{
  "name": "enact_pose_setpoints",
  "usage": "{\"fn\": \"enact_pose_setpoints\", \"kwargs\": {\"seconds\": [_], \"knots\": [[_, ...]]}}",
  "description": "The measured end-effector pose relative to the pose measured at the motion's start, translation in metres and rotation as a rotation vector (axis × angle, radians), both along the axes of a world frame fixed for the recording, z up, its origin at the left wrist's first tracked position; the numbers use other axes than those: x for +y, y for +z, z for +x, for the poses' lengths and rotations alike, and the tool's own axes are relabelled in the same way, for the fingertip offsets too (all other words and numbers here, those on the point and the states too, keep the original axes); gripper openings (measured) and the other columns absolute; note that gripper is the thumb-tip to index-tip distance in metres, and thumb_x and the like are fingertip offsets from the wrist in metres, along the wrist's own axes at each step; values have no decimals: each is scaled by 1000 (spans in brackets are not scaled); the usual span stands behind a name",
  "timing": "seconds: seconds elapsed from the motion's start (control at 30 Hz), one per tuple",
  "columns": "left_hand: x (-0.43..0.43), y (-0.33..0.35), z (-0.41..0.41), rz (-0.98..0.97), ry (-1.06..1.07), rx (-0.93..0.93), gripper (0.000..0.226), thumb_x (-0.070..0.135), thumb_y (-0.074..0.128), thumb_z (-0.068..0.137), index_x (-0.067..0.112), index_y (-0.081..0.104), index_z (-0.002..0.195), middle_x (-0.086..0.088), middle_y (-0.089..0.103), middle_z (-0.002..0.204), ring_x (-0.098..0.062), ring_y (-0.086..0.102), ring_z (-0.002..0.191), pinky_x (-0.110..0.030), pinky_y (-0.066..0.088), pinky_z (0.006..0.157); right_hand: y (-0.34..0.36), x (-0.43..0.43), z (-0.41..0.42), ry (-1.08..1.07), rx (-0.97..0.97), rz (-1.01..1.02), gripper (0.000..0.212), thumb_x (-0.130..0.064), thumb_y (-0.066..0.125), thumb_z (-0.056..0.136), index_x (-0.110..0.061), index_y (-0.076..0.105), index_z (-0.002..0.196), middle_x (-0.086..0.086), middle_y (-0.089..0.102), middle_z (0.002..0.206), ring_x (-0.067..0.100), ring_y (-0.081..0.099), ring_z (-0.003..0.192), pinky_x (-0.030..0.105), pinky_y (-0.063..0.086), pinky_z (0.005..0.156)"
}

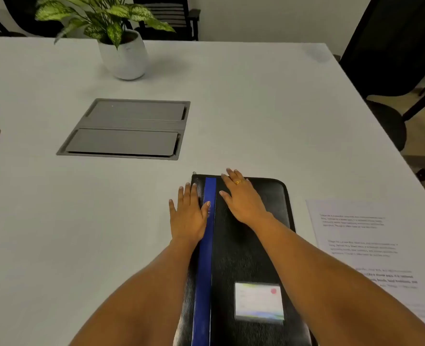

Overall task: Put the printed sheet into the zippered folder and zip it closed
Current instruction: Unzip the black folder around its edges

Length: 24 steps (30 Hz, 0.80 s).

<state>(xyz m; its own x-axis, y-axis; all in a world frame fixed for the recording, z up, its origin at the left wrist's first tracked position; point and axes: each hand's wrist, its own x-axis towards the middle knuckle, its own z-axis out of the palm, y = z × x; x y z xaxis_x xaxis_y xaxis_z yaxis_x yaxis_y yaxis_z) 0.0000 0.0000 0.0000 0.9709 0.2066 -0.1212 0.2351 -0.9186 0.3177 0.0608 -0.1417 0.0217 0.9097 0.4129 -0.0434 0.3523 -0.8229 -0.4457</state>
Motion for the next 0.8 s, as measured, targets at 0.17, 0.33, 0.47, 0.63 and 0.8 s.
{"fn": "enact_pose_setpoints", "kwargs": {"seconds": [0.17,0.33,0.47,0.63,0.8], "knots": [[3,-19,26,-54,-12,-60,62,45,23,98,17,3,149,-2,1,158,-18,-2,146,-37,0,118,-5,20,44,106,123,39,45,-27,36,98,-21,29,142,0,25,153,19,22,141,35,23,114],[2,-38,28,-87,-11,-87,59,44,23,98,18,6,149,-1,6,158,-17,1,146,-33,-1,117,-13,37,80,174,124,39,38,-16,34,98,-22,44,135,3,37,148,22,34,134,35,30,108],[2,-43,29,2,-20,-113,58,42,22,98,18,7,149,-2,6,158,-17,2,146,-35,-1,117,-20,55,98,250,169,17,42,-3,36,94,-22,52,129,6,47,140,24,46,124,32,36,100],[2,-44,29,9,-7,-85,59,44,19,97,19,6,149,0,5,158,-18,-1,146,-41,2,117,-24,69,118,349,202,-59,44,1,41,91,-26,58,122,5,51,133,24,50,117,32,40,95],[2,-45,28,33,-1,-78,60,46,17,96,20,5,149,0,5,158,-20,-2,146,-42,3,117,-20,71,129,451,198,-71,27,-11,53,89,-23,66,110,4,53,127,20,49,113,32,40,90]]}}
